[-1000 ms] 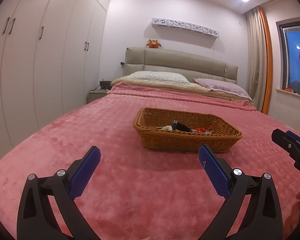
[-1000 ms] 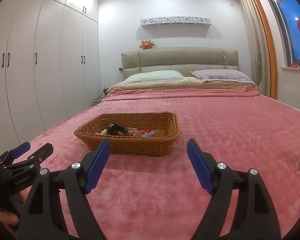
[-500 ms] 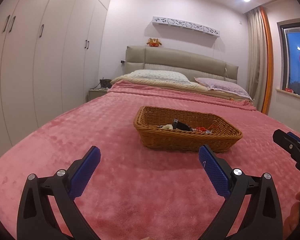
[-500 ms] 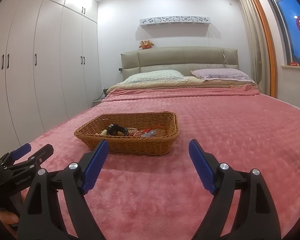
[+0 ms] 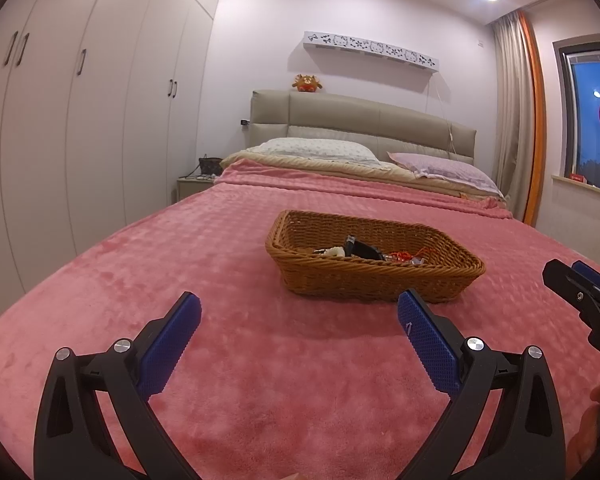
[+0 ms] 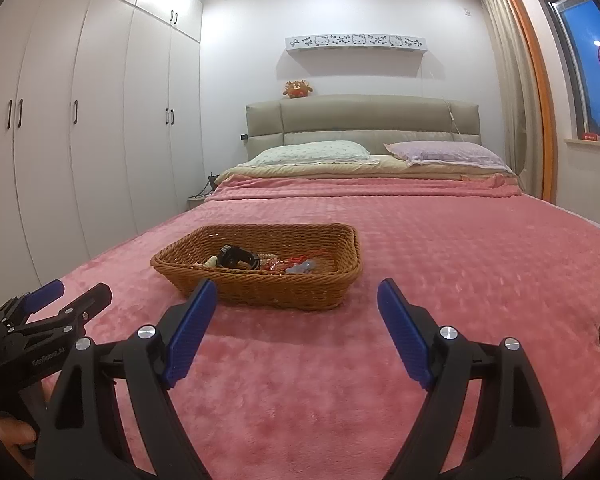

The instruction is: Organize jewelry

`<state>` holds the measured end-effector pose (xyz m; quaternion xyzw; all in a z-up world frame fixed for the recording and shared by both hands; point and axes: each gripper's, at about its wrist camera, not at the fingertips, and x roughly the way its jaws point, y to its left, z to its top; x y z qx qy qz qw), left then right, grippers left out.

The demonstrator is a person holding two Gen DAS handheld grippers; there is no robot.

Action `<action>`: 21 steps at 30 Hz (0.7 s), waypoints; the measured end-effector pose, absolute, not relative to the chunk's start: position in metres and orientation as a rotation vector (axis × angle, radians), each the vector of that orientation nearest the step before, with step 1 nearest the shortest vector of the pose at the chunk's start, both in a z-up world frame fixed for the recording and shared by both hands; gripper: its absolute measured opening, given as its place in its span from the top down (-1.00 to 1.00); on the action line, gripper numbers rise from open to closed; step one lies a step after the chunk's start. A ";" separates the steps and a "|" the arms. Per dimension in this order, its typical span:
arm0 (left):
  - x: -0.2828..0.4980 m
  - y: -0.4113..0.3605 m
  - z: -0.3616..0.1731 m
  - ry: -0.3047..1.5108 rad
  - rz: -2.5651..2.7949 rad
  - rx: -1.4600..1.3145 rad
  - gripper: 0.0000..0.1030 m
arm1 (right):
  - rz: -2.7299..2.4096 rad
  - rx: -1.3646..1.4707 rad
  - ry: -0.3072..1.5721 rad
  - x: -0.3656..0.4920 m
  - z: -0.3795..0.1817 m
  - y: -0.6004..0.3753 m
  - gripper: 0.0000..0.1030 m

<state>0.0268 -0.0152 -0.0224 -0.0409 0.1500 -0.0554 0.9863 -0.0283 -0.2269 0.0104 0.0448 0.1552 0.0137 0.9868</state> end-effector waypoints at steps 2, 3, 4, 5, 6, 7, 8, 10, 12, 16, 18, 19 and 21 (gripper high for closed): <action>0.027 -0.015 -0.022 0.301 -0.111 -0.083 -0.85 | 0.028 0.089 0.311 -0.029 0.011 -0.226 -0.53; 0.027 -0.015 -0.022 0.301 -0.111 -0.083 -0.85 | 0.029 0.089 0.313 -0.029 0.010 -0.226 -0.53; 0.027 -0.015 -0.023 0.302 -0.112 -0.083 -0.85 | 0.029 0.089 0.314 -0.029 0.010 -0.226 -0.53; 0.027 -0.015 -0.022 0.302 -0.112 -0.082 -0.85 | 0.029 0.090 0.315 -0.028 0.010 -0.226 -0.53; 0.027 -0.015 -0.022 0.303 -0.113 -0.081 -0.85 | 0.029 0.090 0.316 -0.028 0.010 -0.226 -0.53; 0.027 -0.015 -0.023 0.304 -0.114 -0.080 -0.85 | 0.030 0.090 0.316 -0.029 0.010 -0.226 -0.53; 0.027 -0.015 -0.023 0.305 -0.115 -0.079 -0.85 | 0.030 0.090 0.316 -0.028 0.010 -0.226 -0.53; 0.027 -0.015 -0.024 0.306 -0.116 -0.077 -0.85 | 0.030 0.088 0.316 -0.028 0.010 -0.225 -0.53; 0.027 -0.014 -0.024 0.306 -0.116 -0.077 -0.85 | 0.030 0.087 0.317 -0.028 0.010 -0.225 -0.53; 0.027 -0.014 -0.024 0.308 -0.115 -0.078 -0.85 | 0.031 0.087 0.318 -0.028 0.011 -0.225 -0.53; 0.028 -0.015 -0.024 0.309 -0.115 -0.077 -0.85 | 0.031 0.087 0.318 -0.028 0.011 -0.225 -0.53; 0.028 -0.015 -0.024 0.309 -0.115 -0.077 -0.85 | 0.031 0.087 0.318 -0.028 0.011 -0.225 -0.53; 0.028 -0.015 -0.024 0.309 -0.115 -0.076 -0.85 | 0.031 0.087 0.318 -0.028 0.011 -0.225 -0.53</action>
